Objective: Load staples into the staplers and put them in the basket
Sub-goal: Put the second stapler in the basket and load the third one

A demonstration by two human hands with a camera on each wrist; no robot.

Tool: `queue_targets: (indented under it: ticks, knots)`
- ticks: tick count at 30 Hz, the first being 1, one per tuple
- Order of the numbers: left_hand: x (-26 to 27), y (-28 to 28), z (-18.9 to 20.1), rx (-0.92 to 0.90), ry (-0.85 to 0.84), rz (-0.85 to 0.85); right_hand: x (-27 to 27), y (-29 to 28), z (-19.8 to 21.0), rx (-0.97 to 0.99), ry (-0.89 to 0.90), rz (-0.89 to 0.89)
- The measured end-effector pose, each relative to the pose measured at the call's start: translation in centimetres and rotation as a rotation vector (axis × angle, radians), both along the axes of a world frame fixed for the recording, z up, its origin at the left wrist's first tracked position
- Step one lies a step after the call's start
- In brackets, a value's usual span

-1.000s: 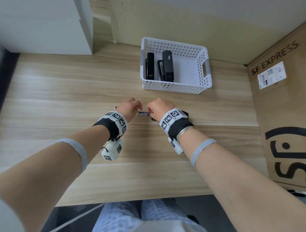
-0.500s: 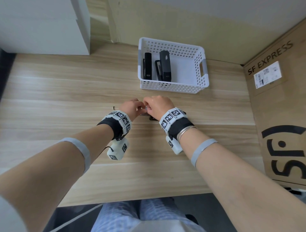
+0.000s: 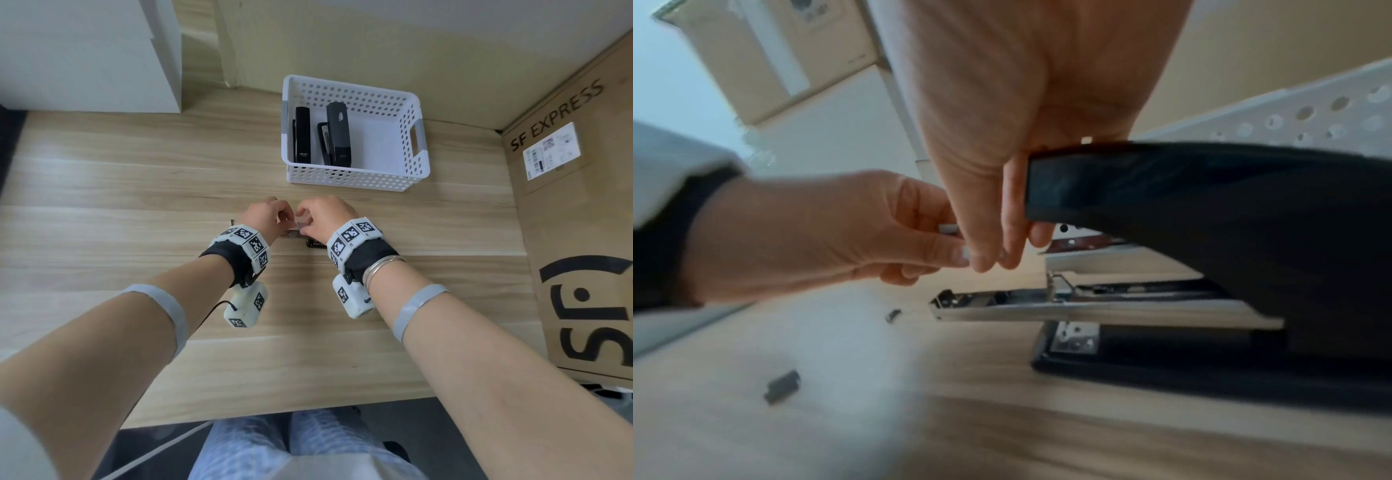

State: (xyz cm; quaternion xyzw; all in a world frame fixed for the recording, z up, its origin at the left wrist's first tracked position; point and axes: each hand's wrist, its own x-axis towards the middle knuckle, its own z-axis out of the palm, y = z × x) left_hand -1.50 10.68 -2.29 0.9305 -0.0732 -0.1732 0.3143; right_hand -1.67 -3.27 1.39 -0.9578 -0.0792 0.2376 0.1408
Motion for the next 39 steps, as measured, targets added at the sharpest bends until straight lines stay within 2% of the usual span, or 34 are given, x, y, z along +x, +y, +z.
queue_targets:
  ticks: [2, 5, 12, 20, 25, 29, 39]
  knots:
    - [-0.1, 0.4, -0.4, -0.015, 0.001, 0.042, -0.2, 0.0, 0.0, -0.112, -0.050, 0.068]
    - [-0.3, 1.1, -0.8, -0.038, 0.024, 0.054, -0.6, 0.1, -0.3, -0.179, -0.109, 0.124]
    - [-0.5, 1.2, -0.6, -0.111, 0.069, 0.086, -0.6, 0.6, -1.3, -0.289, -0.093, 0.172]
    - [-0.4, 1.7, -0.5, -0.078, 0.000, 0.072, 0.0, 1.5, -1.4, -0.315, -0.050, 0.103]
    - [-0.4, 1.9, -0.3, -0.090, 0.036, 0.079, 0.1, 1.3, -1.2, -0.363, -0.028, 0.062]
    - [-0.5, 1.9, -0.3, -0.063, 0.059, 0.058, 0.1, 2.0, -1.4, -0.328, -0.088, 0.077]
    - [-0.5, 2.0, -0.1, -0.063, 0.119, 0.024, 0.4, 2.0, -1.0, -0.337, -0.086, 0.082]
